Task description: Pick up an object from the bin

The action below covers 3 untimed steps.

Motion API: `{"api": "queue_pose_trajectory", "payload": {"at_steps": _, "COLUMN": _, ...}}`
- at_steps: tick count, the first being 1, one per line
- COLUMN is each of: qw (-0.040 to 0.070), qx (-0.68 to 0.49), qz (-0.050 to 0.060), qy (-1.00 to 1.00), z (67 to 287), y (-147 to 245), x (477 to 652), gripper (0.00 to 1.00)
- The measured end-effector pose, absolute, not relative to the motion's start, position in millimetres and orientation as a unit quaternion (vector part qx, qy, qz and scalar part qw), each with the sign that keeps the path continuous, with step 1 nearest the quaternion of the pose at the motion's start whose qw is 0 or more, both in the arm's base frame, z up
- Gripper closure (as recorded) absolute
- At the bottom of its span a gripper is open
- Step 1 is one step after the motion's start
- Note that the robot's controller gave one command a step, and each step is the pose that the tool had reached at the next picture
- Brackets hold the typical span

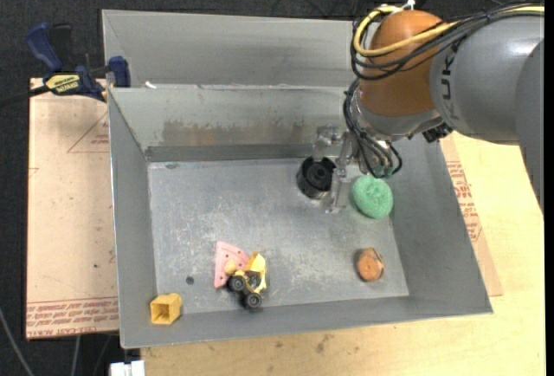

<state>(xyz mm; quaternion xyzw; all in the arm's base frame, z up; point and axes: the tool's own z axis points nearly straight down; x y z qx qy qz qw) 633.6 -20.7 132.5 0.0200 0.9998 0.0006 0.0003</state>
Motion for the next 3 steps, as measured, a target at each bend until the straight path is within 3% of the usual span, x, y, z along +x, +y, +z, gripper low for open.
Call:
{"api": "queue_pose_trajectory", "payload": {"at_steps": 1, "qw": 0.001, "qx": 0.029, "qz": 0.001, "qy": 1.0, "z": 123.2, "y": -15.2, "x": 635.3, "gripper": 0.0}}
{"api": "queue_pose_trajectory", "payload": {"at_steps": 2, "qw": 0.003, "qx": 0.038, "qz": 0.001, "qy": 0.999, "z": 91.8, "y": -5.1, "x": 636.8, "gripper": 1.0}}
{"api": "queue_pose_trajectory", "payload": {"at_steps": 3, "qw": 0.003, "qx": 0.038, "qz": 0.001, "qy": 0.999, "z": 91.8, "y": -5.1, "x": 636.8, "gripper": 1.0}}
